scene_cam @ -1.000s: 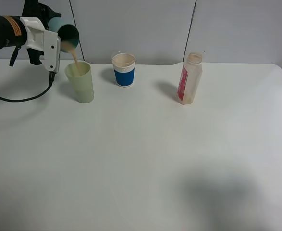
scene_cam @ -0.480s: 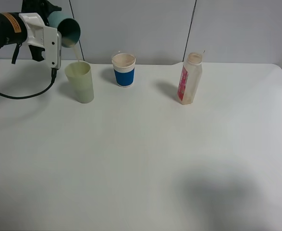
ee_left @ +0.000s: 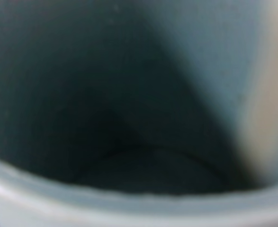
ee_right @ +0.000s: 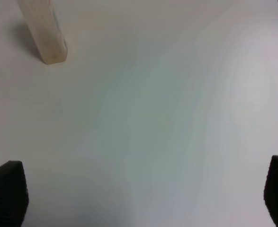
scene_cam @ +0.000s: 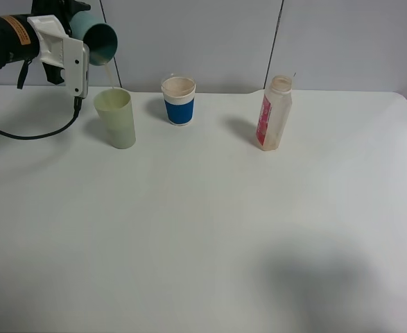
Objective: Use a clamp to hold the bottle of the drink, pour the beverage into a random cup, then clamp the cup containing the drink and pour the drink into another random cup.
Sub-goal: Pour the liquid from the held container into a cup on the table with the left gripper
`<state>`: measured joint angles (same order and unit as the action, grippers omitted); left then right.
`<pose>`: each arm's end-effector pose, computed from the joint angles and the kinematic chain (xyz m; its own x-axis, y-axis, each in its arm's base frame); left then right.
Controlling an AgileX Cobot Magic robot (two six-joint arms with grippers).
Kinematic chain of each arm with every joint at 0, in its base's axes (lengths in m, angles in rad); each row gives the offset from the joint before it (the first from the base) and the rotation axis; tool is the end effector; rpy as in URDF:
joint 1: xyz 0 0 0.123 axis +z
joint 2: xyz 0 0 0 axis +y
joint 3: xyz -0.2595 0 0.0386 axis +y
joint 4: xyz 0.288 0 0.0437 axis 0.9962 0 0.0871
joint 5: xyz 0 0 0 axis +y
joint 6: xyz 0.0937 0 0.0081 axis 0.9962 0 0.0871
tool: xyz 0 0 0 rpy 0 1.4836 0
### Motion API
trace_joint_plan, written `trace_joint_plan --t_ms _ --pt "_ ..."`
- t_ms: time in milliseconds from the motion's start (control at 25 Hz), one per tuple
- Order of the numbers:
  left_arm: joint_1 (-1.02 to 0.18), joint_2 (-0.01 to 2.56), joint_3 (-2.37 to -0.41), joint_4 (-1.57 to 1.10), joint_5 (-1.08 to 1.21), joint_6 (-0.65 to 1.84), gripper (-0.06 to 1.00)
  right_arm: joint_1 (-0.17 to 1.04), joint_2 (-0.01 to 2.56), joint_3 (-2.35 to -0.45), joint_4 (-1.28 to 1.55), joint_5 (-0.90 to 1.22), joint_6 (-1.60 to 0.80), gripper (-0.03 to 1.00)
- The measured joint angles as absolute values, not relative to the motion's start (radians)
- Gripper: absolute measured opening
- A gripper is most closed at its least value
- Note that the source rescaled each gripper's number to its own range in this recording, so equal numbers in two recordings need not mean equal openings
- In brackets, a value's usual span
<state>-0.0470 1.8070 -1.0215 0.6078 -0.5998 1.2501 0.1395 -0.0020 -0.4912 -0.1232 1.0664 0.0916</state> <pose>0.4184 -0.0500 0.1769 0.3906 0.9103 0.1371 0.1099 -0.1940 0.9748 0.0570 -0.0022 0.2924 -0.4609 -0.0328 -0.8868 -0.0292 0.9993 -0.0217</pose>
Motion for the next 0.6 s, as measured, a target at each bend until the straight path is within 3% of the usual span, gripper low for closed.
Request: trace_joint_plan --t_ms 600 --pt "-0.047 1.807 -1.021 0.608 -0.600 1.277 0.00 0.139 -0.002 -0.491 -0.123 1.066 0.092 1.00"
